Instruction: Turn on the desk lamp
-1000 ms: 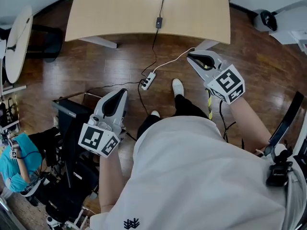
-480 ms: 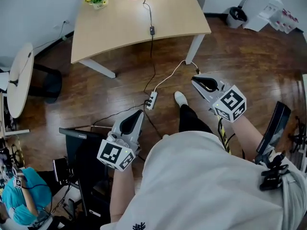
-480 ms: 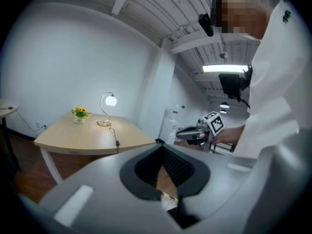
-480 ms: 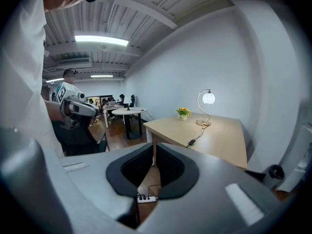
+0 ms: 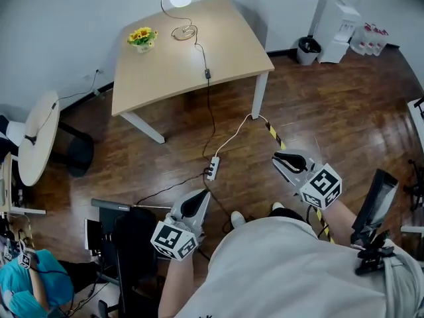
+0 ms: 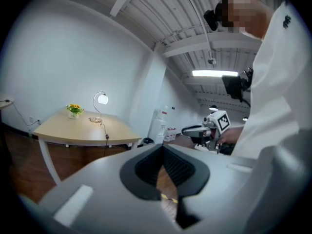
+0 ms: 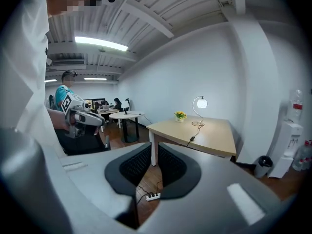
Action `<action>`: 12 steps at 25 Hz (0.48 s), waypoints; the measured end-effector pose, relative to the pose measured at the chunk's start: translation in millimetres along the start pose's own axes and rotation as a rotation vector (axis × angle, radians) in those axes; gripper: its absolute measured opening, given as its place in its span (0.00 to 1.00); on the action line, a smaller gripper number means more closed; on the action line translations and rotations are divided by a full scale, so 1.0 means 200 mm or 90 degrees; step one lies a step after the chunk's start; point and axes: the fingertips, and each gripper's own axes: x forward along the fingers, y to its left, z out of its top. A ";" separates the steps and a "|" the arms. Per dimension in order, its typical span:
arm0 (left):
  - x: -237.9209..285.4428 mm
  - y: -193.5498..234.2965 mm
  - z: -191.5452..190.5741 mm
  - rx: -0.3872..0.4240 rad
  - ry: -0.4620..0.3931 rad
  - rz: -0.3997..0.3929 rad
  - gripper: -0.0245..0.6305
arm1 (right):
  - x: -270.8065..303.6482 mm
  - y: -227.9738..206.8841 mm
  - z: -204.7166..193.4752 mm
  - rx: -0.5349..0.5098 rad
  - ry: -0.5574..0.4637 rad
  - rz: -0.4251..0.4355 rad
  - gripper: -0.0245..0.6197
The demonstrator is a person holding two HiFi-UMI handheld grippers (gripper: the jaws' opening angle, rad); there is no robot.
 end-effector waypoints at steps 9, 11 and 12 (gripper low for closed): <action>0.13 -0.42 -0.05 0.021 0.003 -0.003 0.06 | -0.41 0.08 -0.10 -0.003 -0.024 0.046 0.09; 0.15 -0.54 -0.09 0.017 0.002 0.001 0.06 | -0.50 0.08 -0.12 -0.008 -0.035 0.056 0.09; 0.16 -0.60 -0.12 0.015 0.004 0.002 0.06 | -0.54 0.08 -0.14 -0.008 -0.038 0.062 0.09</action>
